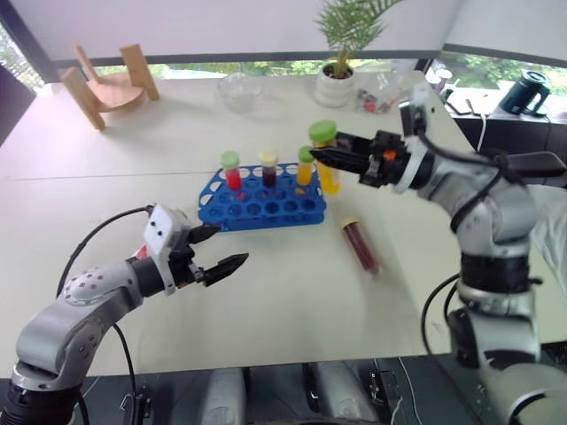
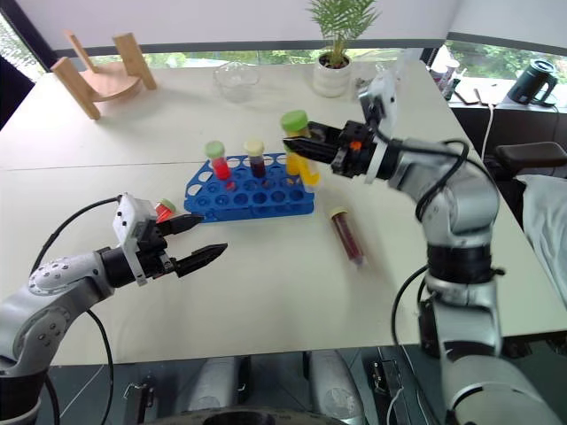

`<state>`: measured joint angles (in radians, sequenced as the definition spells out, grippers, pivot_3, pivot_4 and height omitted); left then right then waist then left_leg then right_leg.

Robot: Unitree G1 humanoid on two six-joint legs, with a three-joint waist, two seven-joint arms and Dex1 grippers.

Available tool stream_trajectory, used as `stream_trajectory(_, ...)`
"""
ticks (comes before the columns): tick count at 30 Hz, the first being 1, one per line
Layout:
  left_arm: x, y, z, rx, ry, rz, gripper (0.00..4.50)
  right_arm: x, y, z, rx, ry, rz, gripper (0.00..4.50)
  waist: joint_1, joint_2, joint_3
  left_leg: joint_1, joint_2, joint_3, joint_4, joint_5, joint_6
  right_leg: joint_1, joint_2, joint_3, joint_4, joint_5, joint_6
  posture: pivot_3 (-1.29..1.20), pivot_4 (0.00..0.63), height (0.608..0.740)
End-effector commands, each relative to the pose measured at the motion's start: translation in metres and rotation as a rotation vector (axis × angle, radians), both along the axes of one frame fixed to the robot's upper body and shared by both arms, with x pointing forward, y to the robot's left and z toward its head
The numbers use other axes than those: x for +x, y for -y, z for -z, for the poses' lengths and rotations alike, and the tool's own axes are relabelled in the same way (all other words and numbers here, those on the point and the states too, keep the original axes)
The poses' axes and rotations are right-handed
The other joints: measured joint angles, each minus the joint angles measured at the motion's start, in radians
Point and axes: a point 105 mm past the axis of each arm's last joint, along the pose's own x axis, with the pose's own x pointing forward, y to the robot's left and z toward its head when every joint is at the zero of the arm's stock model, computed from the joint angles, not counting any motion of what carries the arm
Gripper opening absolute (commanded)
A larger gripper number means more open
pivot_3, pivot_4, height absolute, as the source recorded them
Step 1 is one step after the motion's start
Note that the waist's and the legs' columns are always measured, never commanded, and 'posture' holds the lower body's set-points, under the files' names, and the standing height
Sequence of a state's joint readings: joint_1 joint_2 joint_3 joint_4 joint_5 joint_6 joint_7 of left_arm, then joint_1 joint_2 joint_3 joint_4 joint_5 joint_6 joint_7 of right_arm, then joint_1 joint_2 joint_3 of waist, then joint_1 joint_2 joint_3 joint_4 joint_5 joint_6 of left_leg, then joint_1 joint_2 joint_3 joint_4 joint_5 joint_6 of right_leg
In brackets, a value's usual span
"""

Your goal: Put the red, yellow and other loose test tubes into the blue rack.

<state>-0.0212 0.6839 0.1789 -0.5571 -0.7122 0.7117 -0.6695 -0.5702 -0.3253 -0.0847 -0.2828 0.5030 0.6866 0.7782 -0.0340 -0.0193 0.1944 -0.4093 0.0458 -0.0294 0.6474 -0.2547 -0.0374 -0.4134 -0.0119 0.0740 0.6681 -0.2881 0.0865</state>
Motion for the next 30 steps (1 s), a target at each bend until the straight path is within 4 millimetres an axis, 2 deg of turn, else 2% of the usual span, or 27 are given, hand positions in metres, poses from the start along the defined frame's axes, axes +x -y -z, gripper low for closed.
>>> stream_trajectory(1,-0.002,0.005,-0.011,0.010,0.024,0.056,4.50,0.000,-0.005,0.003,0.040,0.143,0.181,0.86,0.000,0.000,0.000,0.000,-0.001,0.001,0.000,0.001,-0.001,0.000,-0.001,0.001,-0.001,0.001,0.001,0.00,0.150,0.740)
stream_trajectory(5,-0.001,0.003,-0.016,0.031,0.023,0.083,4.50,0.012,0.000,0.016,0.053,0.184,0.323,0.86,-0.008,0.001,0.000,0.001,-0.001,0.002,0.000,0.006,-0.011,0.001,-0.001,0.003,-0.002,0.002,0.002,0.00,0.150,0.740)
stream_trajectory(10,0.002,-0.001,-0.018,0.110,0.027,0.117,4.50,0.026,0.008,0.026,0.074,0.199,0.426,0.86,-0.011,0.000,0.000,0.004,0.000,0.001,-0.001,0.007,-0.012,0.003,0.002,0.003,-0.002,0.003,0.002,0.00,0.150,0.740)
stream_trajectory(15,0.005,-0.002,-0.017,0.130,0.030,0.115,4.50,0.032,0.007,0.034,0.092,0.182,0.439,0.86,-0.010,0.000,0.000,0.003,0.000,0.001,-0.002,0.007,-0.012,0.002,0.002,0.002,-0.001,0.003,0.002,0.00,0.150,0.740)
stream_trajectory(25,0.000,0.005,-0.003,0.128,0.012,0.109,4.50,0.048,-0.001,0.050,0.097,0.177,0.466,0.86,-0.011,0.000,0.000,0.003,0.001,0.001,-0.002,0.007,-0.012,0.002,0.002,0.002,-0.001,0.003,0.003,0.00,0.150,0.740)
stream_trajectory(30,-0.006,0.011,0.004,0.107,-0.003,0.111,4.50,0.045,-0.007,0.058,0.087,0.154,0.442,0.86,-0.010,0.000,0.000,0.003,0.001,0.001,-0.002,0.007,-0.012,0.003,0.001,0.002,-0.001,0.003,0.003,0.00,0.150,0.740)
